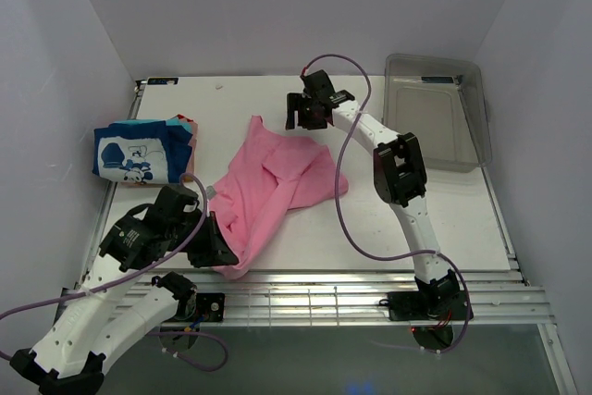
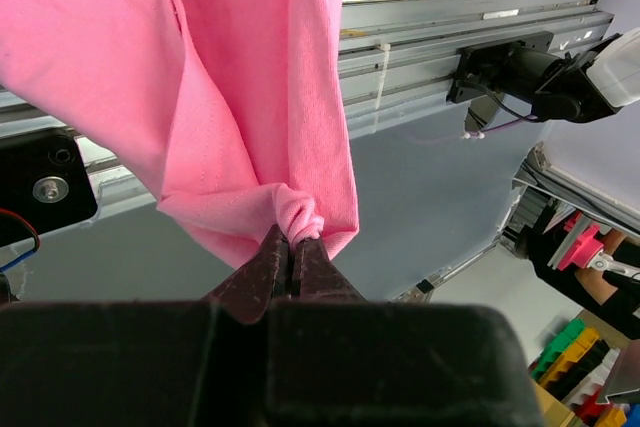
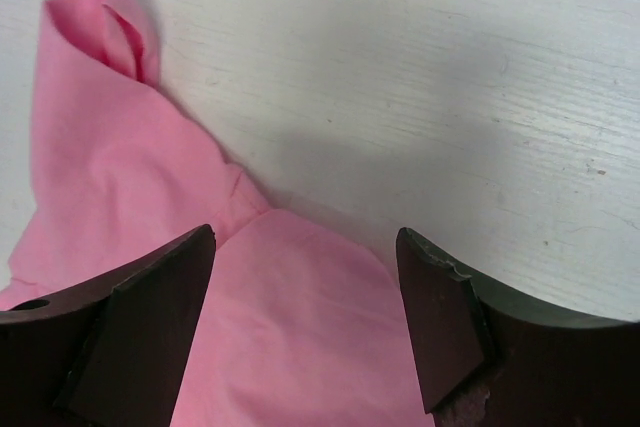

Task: Fold and stack the t-shirts
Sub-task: Flatten out the tshirt

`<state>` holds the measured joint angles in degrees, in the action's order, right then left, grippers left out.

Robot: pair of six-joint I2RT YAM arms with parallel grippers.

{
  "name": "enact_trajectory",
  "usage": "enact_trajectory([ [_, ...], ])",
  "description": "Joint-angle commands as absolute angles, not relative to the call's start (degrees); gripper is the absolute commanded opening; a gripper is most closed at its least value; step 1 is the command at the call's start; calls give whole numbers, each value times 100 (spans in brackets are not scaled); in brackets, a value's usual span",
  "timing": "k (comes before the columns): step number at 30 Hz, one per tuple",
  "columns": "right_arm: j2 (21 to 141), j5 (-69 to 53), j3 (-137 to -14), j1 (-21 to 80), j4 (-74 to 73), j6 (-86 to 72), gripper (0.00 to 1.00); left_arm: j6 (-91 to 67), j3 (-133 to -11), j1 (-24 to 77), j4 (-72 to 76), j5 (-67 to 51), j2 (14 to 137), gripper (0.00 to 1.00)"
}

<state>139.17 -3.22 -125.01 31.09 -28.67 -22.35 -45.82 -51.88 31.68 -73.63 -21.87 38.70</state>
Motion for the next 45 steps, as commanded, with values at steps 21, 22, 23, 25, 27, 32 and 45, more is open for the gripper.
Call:
enact_trajectory([
  [21, 13290, 825, -11514, 3102, -3401, -1617, 8, -4843, -5502, 3190, -7506, -1706, 3902, 0],
  [22, 13211, 991, -11540, 3094, -3523, -1600, 8, -4843, -5493, 3190, -7506, -1609, 3946, 0],
  [23, 13019, 1071, -11557, 3094, -3585, -1574, 8, -4834, -5502, 3190, -7488, -1365, 3998, 0],
  [25, 12807, 1343, -11654, 3094, -3726, -1503, 8, -4773, -5589, 3190, -7392, -1048, 4226, 0],
  [27, 12455, 1555, -11724, 3094, -4016, -1442, 8, -4703, -5738, 3190, -7287, -529, 4490, 0],
  [32, 11525, 2363, -11795, 3076, -4639, -1336, 8, -4282, -6677, 3190, -6847, 561, 5770, 0],
  [45, 8967, 2690, -12180, 3041, -5168, -1231, 8, -4052, -9886, 3190, -7093, 3198, 7022, 0],
])
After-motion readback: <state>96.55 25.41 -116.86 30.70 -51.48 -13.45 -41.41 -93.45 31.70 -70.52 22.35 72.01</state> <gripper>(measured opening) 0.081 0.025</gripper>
